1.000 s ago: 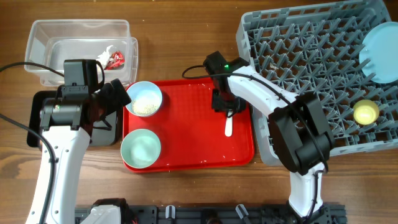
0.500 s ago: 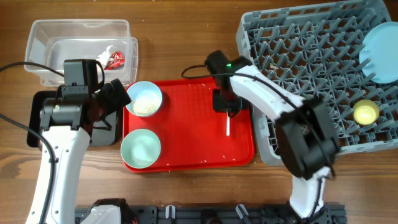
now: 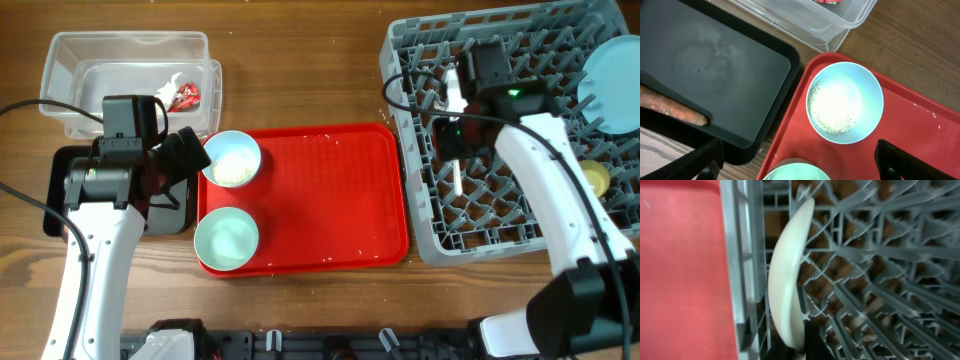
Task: Sort waste into correct bins and load items into the dishwasher rack
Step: 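Carry the white spoon into the dish rack and release it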
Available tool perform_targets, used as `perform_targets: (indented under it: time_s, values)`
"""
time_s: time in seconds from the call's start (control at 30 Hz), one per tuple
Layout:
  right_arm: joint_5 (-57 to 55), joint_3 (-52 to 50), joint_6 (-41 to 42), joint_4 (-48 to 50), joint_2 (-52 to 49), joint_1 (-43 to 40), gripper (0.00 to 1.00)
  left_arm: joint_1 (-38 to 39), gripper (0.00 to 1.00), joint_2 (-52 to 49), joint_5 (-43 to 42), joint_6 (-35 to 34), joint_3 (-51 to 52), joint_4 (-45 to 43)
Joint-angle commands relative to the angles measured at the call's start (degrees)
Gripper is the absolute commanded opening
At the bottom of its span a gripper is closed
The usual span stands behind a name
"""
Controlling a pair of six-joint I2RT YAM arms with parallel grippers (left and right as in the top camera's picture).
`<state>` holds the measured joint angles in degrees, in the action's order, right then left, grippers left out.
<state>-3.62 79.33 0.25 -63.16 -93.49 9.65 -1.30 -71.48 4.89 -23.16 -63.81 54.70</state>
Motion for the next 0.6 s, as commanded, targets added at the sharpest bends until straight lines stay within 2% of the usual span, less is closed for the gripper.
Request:
perform_targets:
  time_s: [0.0, 0.07, 0.17, 0.2, 0.3, 0.43, 0.57]
  values:
    - [5.03, -4.04, -3.74, 2.38, -2.01, 0.24, 0.04, -0.37, 0.96, 0.50, 0.79, 0.46, -0.28, 0.07]
    - [4.94, -5.92, -3.69, 3.98, -2.19, 0.24, 0.08, -0.37, 0.96, 0.50, 0.79, 0.46, -0.28, 0.07]
    - [4.94, -7.54, -3.63, 5.03, -2.21, 0.24, 0.23, -0.37, 0.96, 0.50, 0.79, 0.46, -0.28, 0.07]
    - [4.96, -7.54, -3.17, 5.09, -2.19, 0.24, 0.24, -0.37, 0.96, 0.50, 0.76, 0.46, -0.28, 0.07]
    - [4.96, -7.06, -3.02, 5.01, -2.08, 0.24, 0.27, -0.37, 0.96, 0.50, 0.79, 0.46, -0.28, 0.13]
    - [5.01, -1.25, -0.07, 1.77, 0.33, 0.24, 0.30, -0.37, 0.96, 0.50, 0.79, 0.46, -0.28, 0.33]
    - [17.42, 5.90, 0.46, 2.45, 4.15, 0.74, 0.33, -0.37, 0.96, 0.50, 0.79, 0.44, -0.28, 0.35]
